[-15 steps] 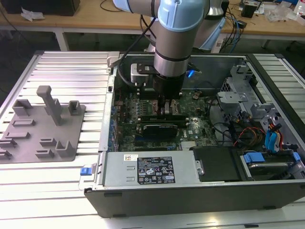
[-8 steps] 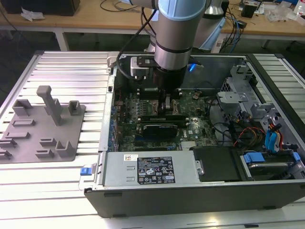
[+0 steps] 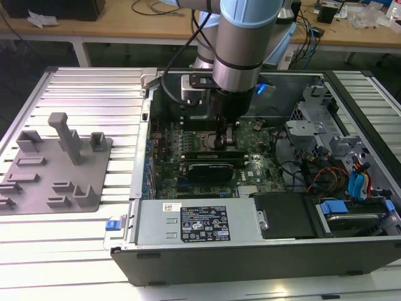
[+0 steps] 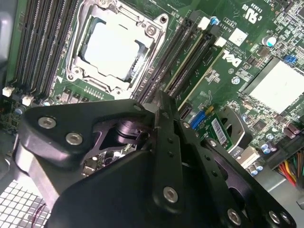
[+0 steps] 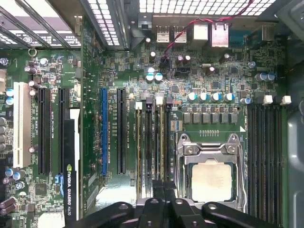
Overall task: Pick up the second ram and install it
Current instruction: 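Insert the second ram into the second slot, then press down the second ram until it locks into place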
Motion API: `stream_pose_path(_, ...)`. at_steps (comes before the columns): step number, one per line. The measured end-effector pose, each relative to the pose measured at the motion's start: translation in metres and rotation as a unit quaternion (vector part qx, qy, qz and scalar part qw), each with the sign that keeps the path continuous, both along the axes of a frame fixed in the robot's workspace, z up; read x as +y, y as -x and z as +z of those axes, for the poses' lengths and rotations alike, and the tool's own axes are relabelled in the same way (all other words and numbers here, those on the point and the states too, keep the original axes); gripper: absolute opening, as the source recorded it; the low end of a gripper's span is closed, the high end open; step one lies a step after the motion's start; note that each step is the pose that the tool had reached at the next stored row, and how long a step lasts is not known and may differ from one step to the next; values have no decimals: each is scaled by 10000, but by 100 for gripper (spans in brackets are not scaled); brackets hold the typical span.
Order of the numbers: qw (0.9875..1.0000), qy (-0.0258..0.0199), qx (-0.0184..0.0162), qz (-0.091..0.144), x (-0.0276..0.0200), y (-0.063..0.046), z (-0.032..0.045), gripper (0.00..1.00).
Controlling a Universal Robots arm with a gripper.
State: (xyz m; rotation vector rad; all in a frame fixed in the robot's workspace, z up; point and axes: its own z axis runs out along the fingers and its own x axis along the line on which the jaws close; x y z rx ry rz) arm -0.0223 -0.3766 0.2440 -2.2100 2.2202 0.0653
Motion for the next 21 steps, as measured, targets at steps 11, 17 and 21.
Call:
stream_pose_path(11, 10000, 0, 0, 0, 13, -2, 0, 8)
stream_pose_path(17, 10000, 0, 0, 0, 15, -1, 0, 8)
stream_pose_path(21, 10000, 0, 0, 0, 15, -83, 0, 8)
